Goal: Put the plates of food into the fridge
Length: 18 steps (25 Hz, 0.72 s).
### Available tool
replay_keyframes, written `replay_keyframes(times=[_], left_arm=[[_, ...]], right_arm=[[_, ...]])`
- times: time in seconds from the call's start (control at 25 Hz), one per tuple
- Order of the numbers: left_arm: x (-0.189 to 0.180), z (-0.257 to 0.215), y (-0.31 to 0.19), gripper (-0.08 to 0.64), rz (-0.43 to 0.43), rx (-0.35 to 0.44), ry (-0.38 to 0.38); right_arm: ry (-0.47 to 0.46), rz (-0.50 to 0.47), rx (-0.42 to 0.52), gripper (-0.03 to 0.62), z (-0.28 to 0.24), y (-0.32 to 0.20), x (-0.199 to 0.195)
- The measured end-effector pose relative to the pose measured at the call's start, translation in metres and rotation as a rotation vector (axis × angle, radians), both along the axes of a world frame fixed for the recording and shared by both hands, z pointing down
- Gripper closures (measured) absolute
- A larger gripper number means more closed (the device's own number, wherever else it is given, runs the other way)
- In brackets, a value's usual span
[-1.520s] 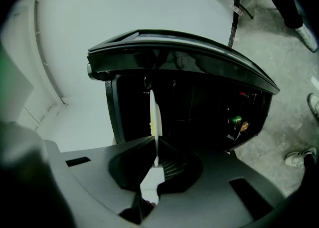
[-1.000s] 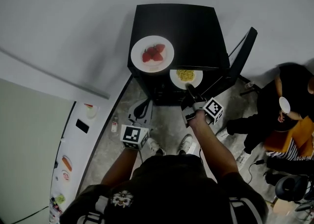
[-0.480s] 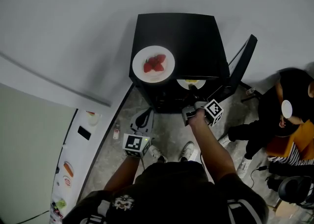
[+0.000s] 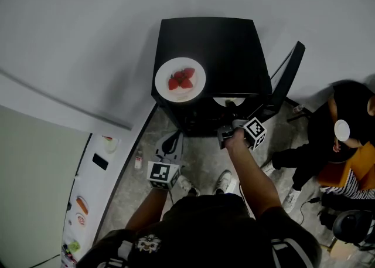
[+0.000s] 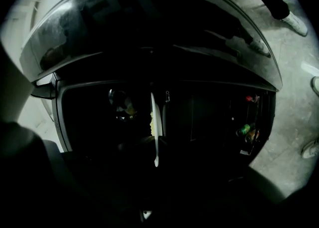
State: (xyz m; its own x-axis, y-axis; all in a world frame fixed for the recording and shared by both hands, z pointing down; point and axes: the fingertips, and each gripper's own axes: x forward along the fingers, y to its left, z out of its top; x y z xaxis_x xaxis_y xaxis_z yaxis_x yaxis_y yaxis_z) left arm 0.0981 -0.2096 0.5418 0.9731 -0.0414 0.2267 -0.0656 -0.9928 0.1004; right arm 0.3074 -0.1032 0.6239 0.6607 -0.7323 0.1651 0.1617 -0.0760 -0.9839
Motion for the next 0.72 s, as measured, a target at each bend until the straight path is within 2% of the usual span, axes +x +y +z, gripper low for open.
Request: replay_keyframes(times=[0.6,0.64,0.72], left_arm=[[-0.007,-0.0003,-0.0021,0.537,-0.027,0.005,0.002],[-0.0076,-0.0004,-0.0013,0.537,-0.027,0.007,-0.001],[-0.0071,-0.0002,0.0024,0.537,-0.021,0.01,-0.009]], right_arm=[[-0.015,0.02,-0.006,0.555,0.0077,-0.001,0.0066],[-0.018,0.018,-0.015,0.549,0.0088,-0.0005,0.0055],[-0.019,0.009,-0.053,0.488,0.0118,0.0038,0.0031]])
